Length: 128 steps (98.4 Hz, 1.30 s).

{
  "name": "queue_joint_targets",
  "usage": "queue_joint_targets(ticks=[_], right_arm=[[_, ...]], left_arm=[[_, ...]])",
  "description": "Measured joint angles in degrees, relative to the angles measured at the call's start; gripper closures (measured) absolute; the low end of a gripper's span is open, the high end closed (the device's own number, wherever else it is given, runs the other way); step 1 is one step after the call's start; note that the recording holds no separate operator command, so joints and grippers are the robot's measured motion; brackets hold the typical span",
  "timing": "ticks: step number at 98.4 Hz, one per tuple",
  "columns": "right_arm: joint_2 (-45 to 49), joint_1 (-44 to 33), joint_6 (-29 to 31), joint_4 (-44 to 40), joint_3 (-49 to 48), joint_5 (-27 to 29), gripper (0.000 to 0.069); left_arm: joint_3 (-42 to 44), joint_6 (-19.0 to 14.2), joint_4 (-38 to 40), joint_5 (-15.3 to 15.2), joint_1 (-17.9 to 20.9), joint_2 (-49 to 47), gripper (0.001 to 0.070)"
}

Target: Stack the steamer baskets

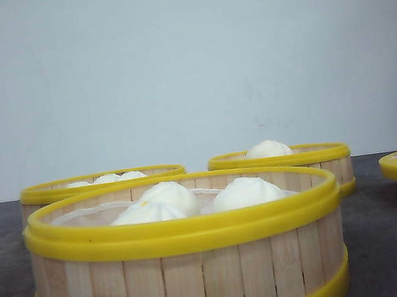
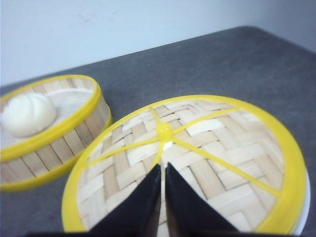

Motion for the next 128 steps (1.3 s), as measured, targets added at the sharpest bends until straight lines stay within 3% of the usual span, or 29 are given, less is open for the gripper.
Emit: queue_joint_targets(ticks=[22, 36, 57, 81, 97, 104, 112, 117, 128], right_arm=[[0.0, 0.0, 6.0, 1.3, 0.0, 0.6, 0.0679], [0.0, 0.0, 9.1, 1.0, 0.4, -0.7, 0.0681], [5.7, 0.0, 10.5, 0.9, 11.8, 1.1, 0.0682], [24.6, 0.0, 2.1, -2.7, 32.6, 1.5, 0.0682], [35.9, 0.0, -4.7, -9.9, 44.6, -3.1, 0.0677], [38.9, 0.1, -6.0, -10.9, 46.5, -4.9, 0.06], [40.9, 0.4, -6.2, -11.1, 46.9, -5.5, 0.0405], [41.5, 0.7, -5.8, -11.1, 46.9, -5.7, 0.0298], [41.8, 1.2, -5.6, -9.9, 46.9, -7.0, 0.0228]], left_arm=[[0.0, -6.3, 0.1, 0.1, 0.0, 0.0, 0.0685], [0.4, -8.7, -0.5, 2.7, 0.0, 0.0, 0.0685], [10.3, -11.3, -0.7, 3.5, 0.0, 5.4, 0.0685], [29.2, -9.0, -4.1, 5.8, 0.0, 23.8, 0.0685], [40.3, -7.1, -6.4, 7.5, 0.0, 35.5, 0.066], [42.2, -6.5, -6.4, 7.5, 0.0, 38.8, 0.0568], [43.0, -4.9, -6.2, 7.5, 0.0, 41.9, 0.0441], [43.2, -3.7, -5.9, 8.3, 0.0, 44.0, 0.0396], [44.4, -3.0, -5.8, 11.5, -0.2, 48.2, 0.0368]])
